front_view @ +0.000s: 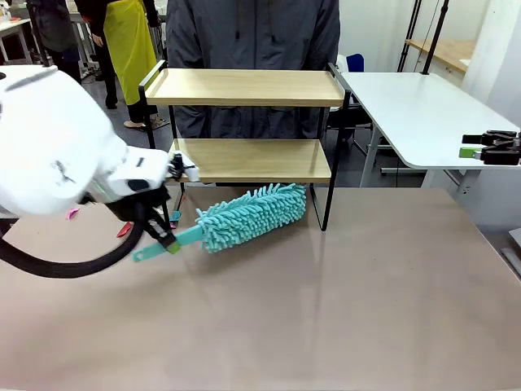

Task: Clean the shelf.
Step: Clean the specific section of the Shelf indicated by the human with the Duster.

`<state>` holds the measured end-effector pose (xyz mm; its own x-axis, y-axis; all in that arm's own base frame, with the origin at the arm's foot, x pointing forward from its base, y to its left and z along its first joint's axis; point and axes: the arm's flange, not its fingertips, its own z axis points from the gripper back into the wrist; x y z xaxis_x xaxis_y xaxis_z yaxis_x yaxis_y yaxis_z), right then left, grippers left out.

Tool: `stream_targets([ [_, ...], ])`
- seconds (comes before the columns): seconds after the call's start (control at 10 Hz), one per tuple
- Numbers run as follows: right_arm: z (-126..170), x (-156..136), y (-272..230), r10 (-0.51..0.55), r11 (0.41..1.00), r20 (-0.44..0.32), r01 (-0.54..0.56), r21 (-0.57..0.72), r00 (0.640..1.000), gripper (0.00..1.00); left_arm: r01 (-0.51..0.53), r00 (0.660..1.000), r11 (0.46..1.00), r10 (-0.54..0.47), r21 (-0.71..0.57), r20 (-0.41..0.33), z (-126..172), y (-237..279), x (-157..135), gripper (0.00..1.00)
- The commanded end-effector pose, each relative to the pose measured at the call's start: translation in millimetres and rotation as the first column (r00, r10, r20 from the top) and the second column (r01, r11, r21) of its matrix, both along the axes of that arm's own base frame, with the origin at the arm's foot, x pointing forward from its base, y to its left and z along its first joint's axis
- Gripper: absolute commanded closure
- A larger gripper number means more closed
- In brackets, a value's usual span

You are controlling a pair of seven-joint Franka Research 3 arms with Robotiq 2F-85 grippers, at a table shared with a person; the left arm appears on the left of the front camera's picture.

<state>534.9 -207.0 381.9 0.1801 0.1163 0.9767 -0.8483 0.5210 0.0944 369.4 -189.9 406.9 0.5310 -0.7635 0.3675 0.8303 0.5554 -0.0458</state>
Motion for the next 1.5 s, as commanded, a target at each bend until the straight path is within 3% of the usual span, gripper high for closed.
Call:
stream_targets([
  [0.0, 2, 1, 2, 0.003, 1.000, 0.003, -0.003, -0.005, 1.000, 0.00, 0.113, 0.993, 0.992, -0.112, 0.049, -0.024, 27, 59, -26, 0.87],
  [0.2, 2, 1, 2, 0.003, 1.000, 0.003, -0.003, -0.005, 1.000, 0.00, 0.206, 0.978, 0.951, -0.191, 0.230, -0.086, 76, 83, -41, 0.87],
  [0.3, 2, 1, 2, 0.003, 1.000, 0.003, -0.003, -0.005, 1.000, 0.00, 0.214, 0.974, 0.920, -0.175, 0.329, -0.143, 97, 88, -40, 0.87],
  [0.5, 2, 1, 2, 0.003, 1.000, 0.003, -0.003, -0.005, 1.000, 0.00, 0.304, 0.952, 0.864, -0.258, 0.401, -0.165, 126, 87, -44, 0.87],
  [0.7, 2, 1, 2, 0.003, 1.000, 0.003, -0.003, -0.005, 1.000, 0.00, 0.326, 0.945, 0.836, -0.274, 0.440, -0.179, 146, 78, -47, 0.87],
  [0.8, 2, 1, 2, 0.003, 1.000, 0.003, -0.003, -0.005, 1.000, 0.00, 0.308, 0.951, 0.814, -0.259, 0.492, -0.167, 151, 74, -48, 0.87],
  [0.9, 2, 1, 2, 0.003, 1.000, 0.003, -0.003, -0.005, 1.000, 0.00, 0.295, 0.954, 0.857, -0.242, 0.423, -0.174, 141, 80, -55, 0.87],
  [1.4, 2, 1, 2, 0.003, 1.000, 0.003, -0.003, -0.005, 1.000, 0.00, 0.295, 0.954, 0.857, -0.242, 0.423, -0.174, 141, 80, -55, 0.87],
])
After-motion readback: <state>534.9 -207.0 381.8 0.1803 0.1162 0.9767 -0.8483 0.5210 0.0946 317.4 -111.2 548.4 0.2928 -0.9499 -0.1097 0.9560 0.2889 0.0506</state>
